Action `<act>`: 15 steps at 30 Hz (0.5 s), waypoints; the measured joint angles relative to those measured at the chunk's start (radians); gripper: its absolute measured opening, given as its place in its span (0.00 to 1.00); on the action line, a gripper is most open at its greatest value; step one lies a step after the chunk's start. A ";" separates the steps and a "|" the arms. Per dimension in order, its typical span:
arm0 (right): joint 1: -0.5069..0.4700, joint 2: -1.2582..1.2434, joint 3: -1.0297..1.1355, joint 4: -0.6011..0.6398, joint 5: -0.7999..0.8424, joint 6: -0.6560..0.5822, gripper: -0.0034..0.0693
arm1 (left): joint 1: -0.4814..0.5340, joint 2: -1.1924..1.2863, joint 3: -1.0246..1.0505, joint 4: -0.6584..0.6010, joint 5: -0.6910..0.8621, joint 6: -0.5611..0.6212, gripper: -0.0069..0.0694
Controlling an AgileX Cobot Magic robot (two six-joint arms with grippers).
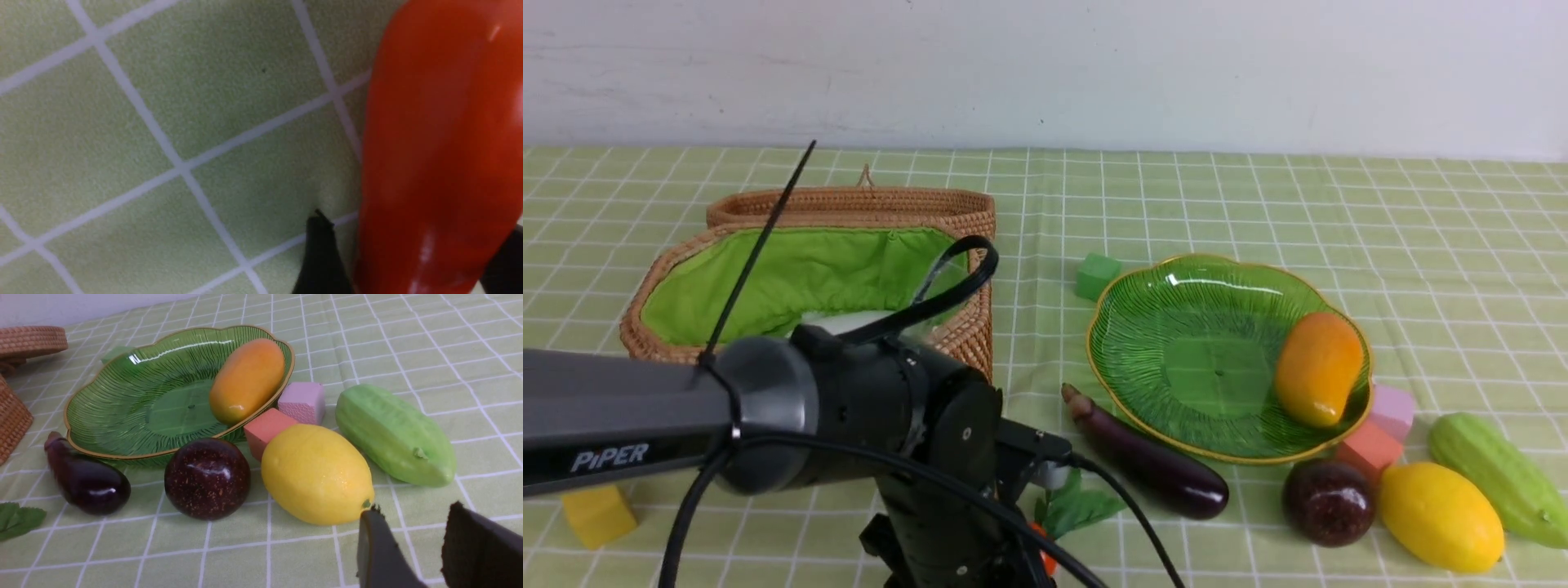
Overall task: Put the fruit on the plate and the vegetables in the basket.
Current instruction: Use the left arm to grab a carrot and put it into the left basket
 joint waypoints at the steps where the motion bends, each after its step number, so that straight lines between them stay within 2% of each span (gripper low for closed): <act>1: 0.000 0.000 0.000 0.000 0.000 0.000 0.38 | 0.000 -0.002 0.000 0.007 0.007 0.008 0.63; 4: 0.000 0.000 0.000 0.000 0.000 0.000 0.38 | 0.000 -0.019 0.002 0.010 0.024 0.030 0.44; 8: 0.000 0.000 0.000 0.000 0.000 0.000 0.38 | 0.000 -0.079 -0.004 0.037 0.045 0.040 0.44; 15: 0.000 0.000 0.000 0.000 -0.001 0.000 0.38 | 0.000 -0.327 -0.062 0.225 0.067 0.042 0.44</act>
